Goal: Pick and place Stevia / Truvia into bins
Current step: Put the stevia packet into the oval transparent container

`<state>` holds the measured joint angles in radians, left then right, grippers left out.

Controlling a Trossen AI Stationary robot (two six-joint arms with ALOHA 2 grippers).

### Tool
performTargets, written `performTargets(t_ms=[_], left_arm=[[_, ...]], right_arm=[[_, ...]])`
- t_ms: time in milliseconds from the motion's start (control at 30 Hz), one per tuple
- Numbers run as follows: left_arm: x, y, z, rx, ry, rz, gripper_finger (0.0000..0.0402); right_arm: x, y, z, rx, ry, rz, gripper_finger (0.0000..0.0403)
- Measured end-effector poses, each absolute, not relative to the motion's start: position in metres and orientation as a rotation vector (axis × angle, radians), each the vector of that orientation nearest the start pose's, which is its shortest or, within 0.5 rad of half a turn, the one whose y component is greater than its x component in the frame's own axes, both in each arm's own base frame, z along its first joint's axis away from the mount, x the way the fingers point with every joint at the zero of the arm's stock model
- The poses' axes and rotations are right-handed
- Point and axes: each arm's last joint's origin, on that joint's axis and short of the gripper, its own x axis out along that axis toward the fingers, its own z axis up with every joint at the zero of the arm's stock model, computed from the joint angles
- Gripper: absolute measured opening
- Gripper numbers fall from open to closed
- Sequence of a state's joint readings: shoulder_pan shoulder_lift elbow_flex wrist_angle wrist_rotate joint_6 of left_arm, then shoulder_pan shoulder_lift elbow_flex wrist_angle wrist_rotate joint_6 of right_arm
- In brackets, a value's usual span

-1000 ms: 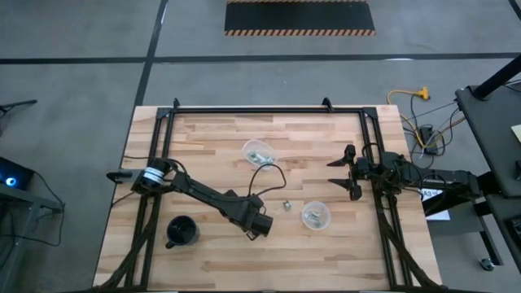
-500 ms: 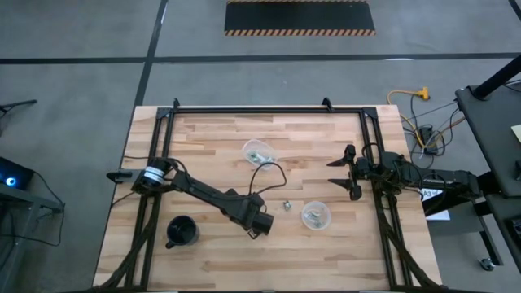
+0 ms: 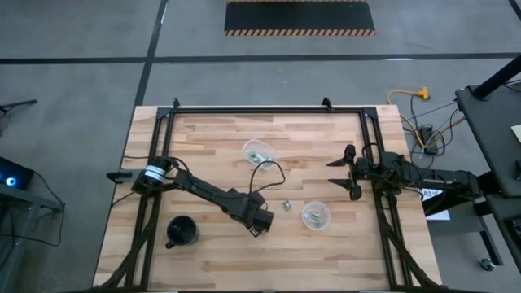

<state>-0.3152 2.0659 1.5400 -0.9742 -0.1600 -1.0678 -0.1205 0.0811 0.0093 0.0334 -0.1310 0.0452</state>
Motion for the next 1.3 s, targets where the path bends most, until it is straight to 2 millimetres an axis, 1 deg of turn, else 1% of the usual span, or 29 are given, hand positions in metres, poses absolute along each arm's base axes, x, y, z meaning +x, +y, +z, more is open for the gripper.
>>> performTargets(t_ms=[167,400,667,733,800,967,1100,1300], left_arm=[[0.374,-0.117,0.16,-0.526,1.324,0.632,0.0163],[0.374,-0.117,0.159,-0.527,1.324,0.633,0.0163],[0.373,-0.116,0.158,-0.528,1.327,0.632,0.0156],[0.373,-0.116,0.157,-0.531,1.331,0.63,0.014],[0.373,-0.116,0.157,-0.535,1.33,0.626,0.0114],[0.375,-0.117,0.156,-0.513,1.307,0.606,0.0018],[0.378,-0.117,0.157,-0.48,1.276,0.587,0.0004],[0.384,-0.114,0.158,-0.424,1.163,0.609,0.0001]], right_arm=[[0.102,-0.009,0.163,0.05,0.039,0.009,0.0253],[0.102,-0.009,0.163,0.05,0.039,0.009,0.0249],[0.102,-0.008,0.163,0.05,0.039,0.01,0.0256],[0.102,-0.008,0.163,0.05,0.039,0.01,0.0255],[0.102,-0.008,0.163,0.05,0.039,0.01,0.0253],[0.102,-0.008,0.163,0.05,0.039,0.01,0.0249],[0.102,-0.009,0.163,0.05,0.039,0.009,0.0251],[0.102,-0.009,0.163,0.05,0.039,0.009,0.0256]])
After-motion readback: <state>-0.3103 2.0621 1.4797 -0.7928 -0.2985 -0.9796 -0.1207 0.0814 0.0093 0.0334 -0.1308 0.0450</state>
